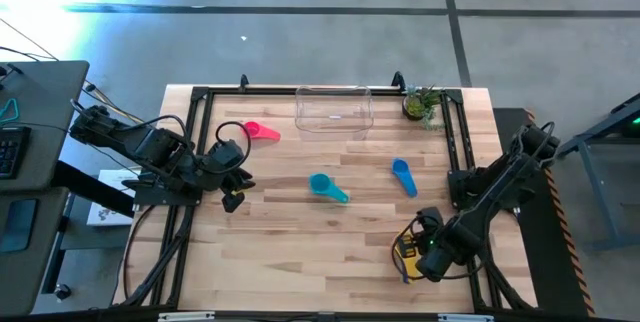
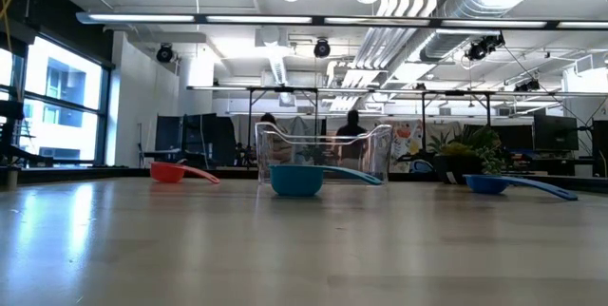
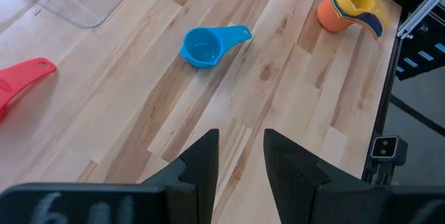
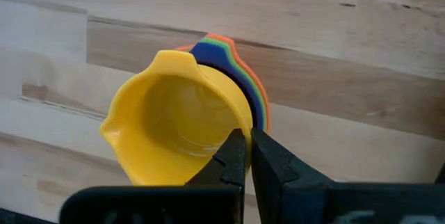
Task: Nest measuring cups in basket
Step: Stack the yellow measuring cup on top of the dark blue measuring cup
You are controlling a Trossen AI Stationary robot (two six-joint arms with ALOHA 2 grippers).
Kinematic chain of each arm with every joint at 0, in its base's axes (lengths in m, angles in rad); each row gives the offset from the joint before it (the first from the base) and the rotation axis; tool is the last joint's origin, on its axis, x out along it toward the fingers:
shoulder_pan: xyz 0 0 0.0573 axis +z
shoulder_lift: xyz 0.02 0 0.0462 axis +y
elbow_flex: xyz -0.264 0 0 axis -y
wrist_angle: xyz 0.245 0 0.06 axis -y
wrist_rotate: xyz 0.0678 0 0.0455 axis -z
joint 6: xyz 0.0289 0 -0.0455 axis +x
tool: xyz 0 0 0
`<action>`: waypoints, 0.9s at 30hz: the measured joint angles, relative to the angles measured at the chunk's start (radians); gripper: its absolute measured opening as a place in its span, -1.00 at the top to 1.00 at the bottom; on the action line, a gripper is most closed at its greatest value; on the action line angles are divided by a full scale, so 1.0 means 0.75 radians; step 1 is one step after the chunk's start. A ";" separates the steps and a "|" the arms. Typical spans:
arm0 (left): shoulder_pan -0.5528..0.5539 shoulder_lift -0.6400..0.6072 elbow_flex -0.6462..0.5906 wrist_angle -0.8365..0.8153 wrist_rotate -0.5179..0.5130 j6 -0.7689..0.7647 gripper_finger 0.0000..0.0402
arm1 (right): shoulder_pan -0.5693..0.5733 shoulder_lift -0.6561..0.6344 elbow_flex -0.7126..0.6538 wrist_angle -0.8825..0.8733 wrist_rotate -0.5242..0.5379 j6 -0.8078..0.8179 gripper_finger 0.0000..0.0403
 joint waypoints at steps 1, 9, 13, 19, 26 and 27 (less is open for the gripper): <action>0.000 0.000 0.000 -0.001 0.000 0.000 0.47 | -0.001 0.000 0.000 0.000 0.006 0.000 1.00; 0.000 0.000 0.000 -0.001 0.000 0.001 0.47 | -0.027 0.000 0.000 0.012 0.044 -0.033 0.84; 0.000 0.000 0.000 -0.001 0.000 0.001 0.47 | -0.029 0.000 0.000 0.011 0.046 -0.035 0.67; 0.000 0.000 0.000 -0.001 0.001 0.001 0.47 | -0.029 -0.001 0.000 0.033 0.036 -0.035 0.51; 0.000 0.000 0.000 -0.001 0.001 0.002 0.47 | -0.025 -0.059 0.000 0.022 -0.036 -0.008 0.48; 0.000 0.000 0.000 -0.001 0.001 0.002 0.47 | -0.025 -0.073 0.000 0.016 -0.026 -0.006 0.48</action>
